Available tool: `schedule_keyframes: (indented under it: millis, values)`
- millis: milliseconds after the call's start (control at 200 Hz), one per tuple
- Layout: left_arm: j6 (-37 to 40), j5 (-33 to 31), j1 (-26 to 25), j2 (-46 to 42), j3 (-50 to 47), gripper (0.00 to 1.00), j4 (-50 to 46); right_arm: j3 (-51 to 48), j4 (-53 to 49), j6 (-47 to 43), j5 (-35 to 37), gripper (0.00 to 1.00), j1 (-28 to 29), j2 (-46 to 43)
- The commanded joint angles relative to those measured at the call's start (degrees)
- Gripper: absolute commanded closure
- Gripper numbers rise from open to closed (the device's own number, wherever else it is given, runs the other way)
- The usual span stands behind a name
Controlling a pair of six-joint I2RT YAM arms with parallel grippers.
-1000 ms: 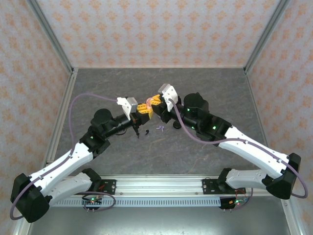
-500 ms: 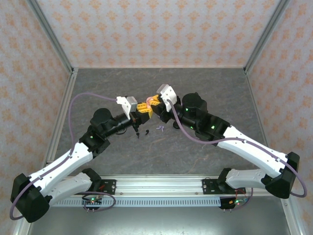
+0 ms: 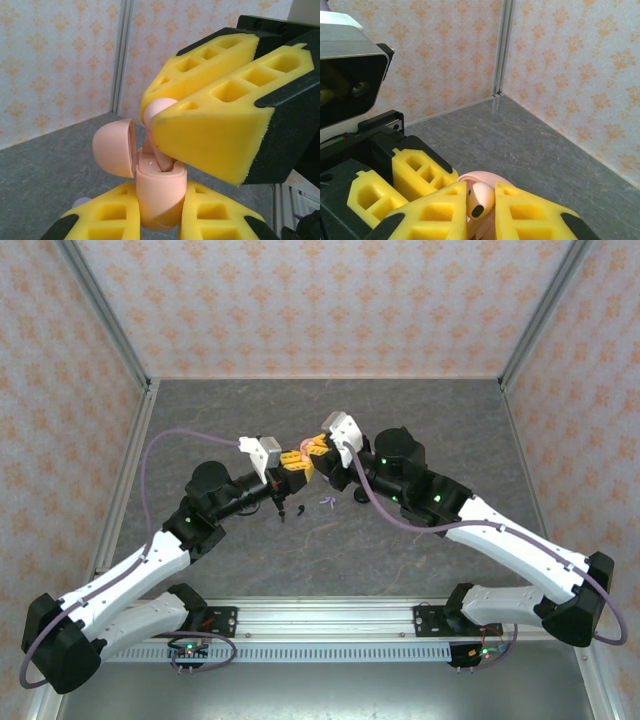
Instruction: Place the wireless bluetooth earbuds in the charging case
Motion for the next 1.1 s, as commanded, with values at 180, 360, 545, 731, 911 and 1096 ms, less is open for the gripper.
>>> schedule_keyframes:
  millis: [180, 360, 545, 731, 911, 1096]
  values:
    - [-1.15, -0.78, -0.54, -0.56, 2.51, 1.00, 3.62, 1.12, -5.21, 1.14, -3.46, 0.85, -1.30, -1.24]
    - [-1.06, -1.13, -0.55, -0.37, 2.55, 1.00, 3.47, 1.20, -5.57, 1.84, -3.96, 0.85, -1.56, -1.41]
    - [-1.02, -1.44, -0.50, -0.31, 2.36, 1.00, 3.19, 1.10, -5.88, 1.89, -4.15, 0.85, -1.67, -1.88]
    - [-0.98, -1.76, -0.50, -0.33, 2.25, 1.00, 2.95, 1.09, -6.66, 1.85, -4.15, 0.86, -1.67, -2.35]
    - [-0.81, -1.90, -0.55, -0.21, 2.26, 1.00, 2.86, 1.08, -6.80, 1.76, -4.41, 0.87, -1.67, -2.58]
    - [-0.78, -2.11, -0.55, -0.11, 2.15, 1.00, 2.77, 1.46, -7.21, 1.53, -4.68, 0.87, -1.67, -2.53]
